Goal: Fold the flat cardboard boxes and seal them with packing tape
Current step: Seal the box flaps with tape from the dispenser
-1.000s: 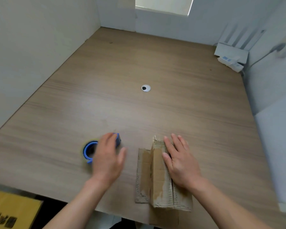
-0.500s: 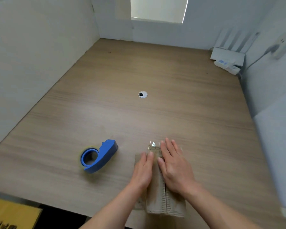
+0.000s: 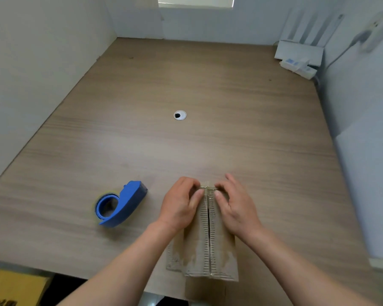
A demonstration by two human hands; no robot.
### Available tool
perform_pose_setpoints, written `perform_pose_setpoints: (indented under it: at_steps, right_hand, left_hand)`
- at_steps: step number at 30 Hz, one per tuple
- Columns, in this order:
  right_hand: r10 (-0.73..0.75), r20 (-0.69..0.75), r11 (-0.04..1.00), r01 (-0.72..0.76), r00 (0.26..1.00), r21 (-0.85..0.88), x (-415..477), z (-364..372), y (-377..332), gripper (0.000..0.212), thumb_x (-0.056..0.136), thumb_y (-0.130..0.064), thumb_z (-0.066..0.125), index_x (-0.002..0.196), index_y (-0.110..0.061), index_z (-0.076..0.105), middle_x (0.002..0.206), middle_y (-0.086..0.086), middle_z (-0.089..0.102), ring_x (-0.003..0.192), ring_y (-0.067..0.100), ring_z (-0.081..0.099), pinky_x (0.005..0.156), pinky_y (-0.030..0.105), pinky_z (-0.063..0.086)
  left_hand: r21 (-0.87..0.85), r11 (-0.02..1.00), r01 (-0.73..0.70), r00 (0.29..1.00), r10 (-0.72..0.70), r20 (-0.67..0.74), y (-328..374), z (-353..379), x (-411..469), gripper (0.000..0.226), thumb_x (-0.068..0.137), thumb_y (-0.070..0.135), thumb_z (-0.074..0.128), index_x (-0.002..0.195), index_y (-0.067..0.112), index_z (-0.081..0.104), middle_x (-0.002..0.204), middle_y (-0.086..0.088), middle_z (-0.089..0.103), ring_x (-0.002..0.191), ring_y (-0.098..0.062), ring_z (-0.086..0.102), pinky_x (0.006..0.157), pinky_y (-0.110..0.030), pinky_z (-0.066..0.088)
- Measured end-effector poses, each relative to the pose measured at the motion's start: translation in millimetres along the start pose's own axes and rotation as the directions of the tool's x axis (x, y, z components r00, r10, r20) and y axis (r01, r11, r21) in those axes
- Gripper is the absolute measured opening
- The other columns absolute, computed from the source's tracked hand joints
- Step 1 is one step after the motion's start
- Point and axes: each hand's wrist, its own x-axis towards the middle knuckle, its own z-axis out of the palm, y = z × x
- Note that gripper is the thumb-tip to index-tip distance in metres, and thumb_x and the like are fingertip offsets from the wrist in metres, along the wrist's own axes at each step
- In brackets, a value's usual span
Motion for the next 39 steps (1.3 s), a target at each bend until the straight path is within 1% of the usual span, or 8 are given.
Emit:
perform_pose_setpoints:
  at_steps: [7, 19, 23, 26, 28, 31, 34, 39]
  right_hand:
    - [0.165, 0.033, 0.939, -0.168, 0.986, 0.300, 17, 12, 3, 0.023, 0.098, -0.020, 0.060, 0.076, -0.015, 0.062, 0.066, -0.011, 0.057, 0.066, 0.004, 0.050, 0.069, 0.032, 0.042]
    - [0.426, -0.005, 0.679, -0.316, 0.904, 0.662, 19, 18, -10, 0.027, 0.097, -0.009, 0.061, 0.073, -0.013, 0.072, 0.066, -0.007, 0.068, 0.060, -0.001, 0.056, 0.062, 0.014, 0.045]
    - [0.456, -0.018, 0.651, -0.320, 0.890, 0.689, 17, 19, -10, 0.020, 0.095, -0.009, 0.065, 0.076, -0.007, 0.072, 0.069, 0.002, 0.067, 0.061, 0.006, 0.055, 0.060, 0.020, 0.044]
    - [0.441, -0.066, 0.686, -0.288, 0.895, 0.668, 15, 23, -6, 0.020, 0.096, -0.011, 0.063, 0.079, -0.009, 0.073, 0.074, 0.003, 0.071, 0.065, 0.006, 0.058, 0.065, 0.024, 0.048]
    - [0.420, -0.082, 0.715, -0.274, 0.904, 0.643, 15, 27, -4, 0.023, 0.098, -0.012, 0.061, 0.077, -0.010, 0.072, 0.075, 0.004, 0.070, 0.066, 0.006, 0.057, 0.065, 0.026, 0.047]
    - [0.430, -0.112, 0.744, -0.281, 0.896, 0.606, 17, 30, -1, 0.027, 0.099, -0.013, 0.060, 0.074, -0.010, 0.070, 0.075, 0.005, 0.068, 0.069, 0.010, 0.056, 0.068, 0.030, 0.046]
    - [0.440, -0.107, 0.761, -0.307, 0.892, 0.572, 18, 30, 4, 0.030, 0.099, -0.015, 0.060, 0.071, -0.015, 0.072, 0.075, -0.001, 0.073, 0.071, 0.011, 0.062, 0.074, 0.034, 0.049]
    - [0.464, -0.310, 0.849, -0.318, 0.830, 0.421, 9, 23, 1, 0.044, 0.098, -0.032, 0.054, 0.066, -0.003, 0.062, 0.068, 0.012, 0.066, 0.071, 0.031, 0.059, 0.069, 0.042, 0.045]
  left_hand:
    - [-0.200, 0.931, 0.305, 0.952, -0.298, 0.068, 4, 15, 13, 0.014, 0.086, 0.027, 0.071, 0.078, 0.023, 0.061, 0.083, 0.003, 0.063, 0.079, -0.011, 0.055, 0.074, -0.026, 0.043]
    - [-0.501, 0.640, 0.582, 0.778, -0.617, 0.116, 7, 18, 24, 0.041, 0.090, 0.031, 0.066, 0.073, -0.006, 0.065, 0.062, -0.002, 0.055, 0.060, -0.012, 0.047, 0.063, -0.030, 0.042]
    - [-0.372, 0.789, 0.490, 0.862, -0.501, 0.073, 5, 12, 29, 0.035, 0.079, 0.039, 0.070, 0.062, 0.008, 0.066, 0.070, 0.000, 0.060, 0.070, -0.010, 0.052, 0.069, -0.030, 0.042]
    - [-0.173, 0.973, 0.156, 0.985, -0.140, 0.098, 9, 7, 30, 0.016, 0.087, 0.032, 0.071, 0.088, 0.019, 0.079, 0.112, 0.003, 0.066, 0.105, -0.007, 0.059, 0.091, -0.010, 0.039]
    - [-0.139, 0.988, 0.062, 0.985, -0.038, 0.169, 9, 11, 27, 0.021, 0.087, 0.036, 0.065, 0.089, 0.020, 0.078, 0.103, 0.000, 0.072, 0.098, -0.015, 0.065, 0.090, -0.028, 0.050]
    - [-0.055, 0.991, 0.126, 0.981, -0.116, 0.156, 8, 17, 32, 0.021, 0.092, 0.033, 0.067, 0.084, 0.016, 0.076, 0.096, -0.003, 0.071, 0.094, -0.021, 0.065, 0.082, -0.033, 0.049]
    - [-0.067, 0.957, 0.282, 0.945, -0.265, 0.194, 11, 15, 37, 0.027, 0.095, 0.035, 0.064, 0.104, 0.014, 0.076, 0.133, -0.006, 0.058, 0.124, -0.018, 0.054, 0.099, -0.020, 0.038]
    - [-0.066, 0.939, 0.338, 0.938, -0.330, 0.105, 14, -21, -38, 0.089, 0.085, 0.064, 0.054, 0.155, 0.021, 0.023, 0.163, -0.001, 0.016, 0.149, -0.011, 0.015, 0.119, -0.027, 0.015]
